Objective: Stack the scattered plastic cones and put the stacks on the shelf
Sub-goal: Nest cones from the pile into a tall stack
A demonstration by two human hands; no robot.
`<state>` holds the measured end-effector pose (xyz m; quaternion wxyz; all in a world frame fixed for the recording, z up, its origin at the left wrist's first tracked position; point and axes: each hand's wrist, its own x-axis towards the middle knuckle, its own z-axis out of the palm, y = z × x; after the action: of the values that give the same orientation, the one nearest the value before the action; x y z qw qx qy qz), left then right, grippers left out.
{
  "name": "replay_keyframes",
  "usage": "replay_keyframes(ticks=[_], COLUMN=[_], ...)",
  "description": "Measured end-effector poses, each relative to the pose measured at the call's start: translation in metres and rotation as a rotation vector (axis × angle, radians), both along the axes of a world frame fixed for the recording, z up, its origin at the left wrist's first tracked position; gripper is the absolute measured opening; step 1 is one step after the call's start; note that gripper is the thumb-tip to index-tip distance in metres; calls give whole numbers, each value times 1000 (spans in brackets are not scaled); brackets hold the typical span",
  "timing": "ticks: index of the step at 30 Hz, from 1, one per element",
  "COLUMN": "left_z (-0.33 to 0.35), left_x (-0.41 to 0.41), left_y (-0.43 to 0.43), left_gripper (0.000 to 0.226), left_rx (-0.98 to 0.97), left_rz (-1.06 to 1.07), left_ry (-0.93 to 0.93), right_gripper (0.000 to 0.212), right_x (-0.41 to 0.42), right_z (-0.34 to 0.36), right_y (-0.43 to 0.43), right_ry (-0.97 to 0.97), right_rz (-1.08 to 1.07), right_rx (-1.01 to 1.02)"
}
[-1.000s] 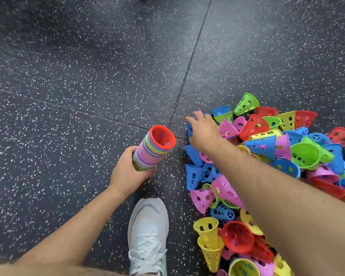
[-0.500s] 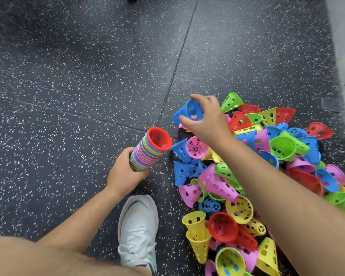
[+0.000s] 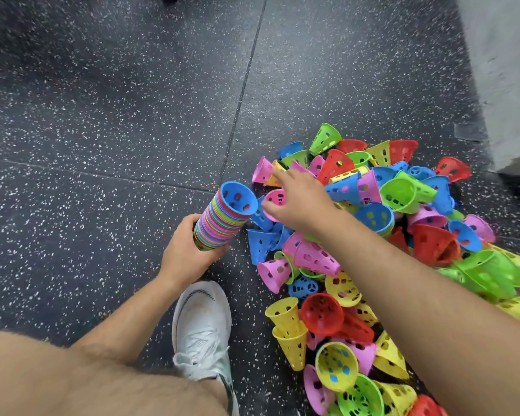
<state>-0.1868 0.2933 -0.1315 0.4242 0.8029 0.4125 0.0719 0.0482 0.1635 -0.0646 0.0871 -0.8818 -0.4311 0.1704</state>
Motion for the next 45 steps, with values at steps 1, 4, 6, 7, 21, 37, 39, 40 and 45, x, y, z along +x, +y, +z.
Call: replay_keyframes(ticks=[1, 4, 6, 7, 21, 37, 39, 40, 45], left_z=[1, 2, 2, 2, 4, -8, -10, -11, -15], left_x=[0, -2, -3, -4, -7, -17, -21, -22, -29], left_y=[0, -1, -3, -3, -15, -17, -13, -11, 0], left_gripper=[64, 64, 66, 68, 64, 69, 68, 67, 64], left_rx=[1, -1, -14, -19, -7, 72, 67, 65, 62], left_rz=[0, 5, 17, 21, -4, 48, 59, 62, 81], left_ry=[0, -9, -13, -10, 5, 14, 23, 24, 30], right_gripper=[77, 78, 69, 63, 66, 45, 54, 56, 37], right_x=[-2, -7, -9, -10, -39, -48, -42, -38, -24], right_z=[-5, -18, -24, -26, 51, -18, -29, -34, -48], right_y=[0, 3, 5, 4, -25, -16, 3, 11, 33], right_ry=[-48, -120, -172, -193, 368, -10, -6, -10, -45], right_rz=[40, 86, 102, 101, -234, -14, 48, 75, 96], right_rx=[-92, -193, -195, -187, 475, 21, -67, -114, -179])
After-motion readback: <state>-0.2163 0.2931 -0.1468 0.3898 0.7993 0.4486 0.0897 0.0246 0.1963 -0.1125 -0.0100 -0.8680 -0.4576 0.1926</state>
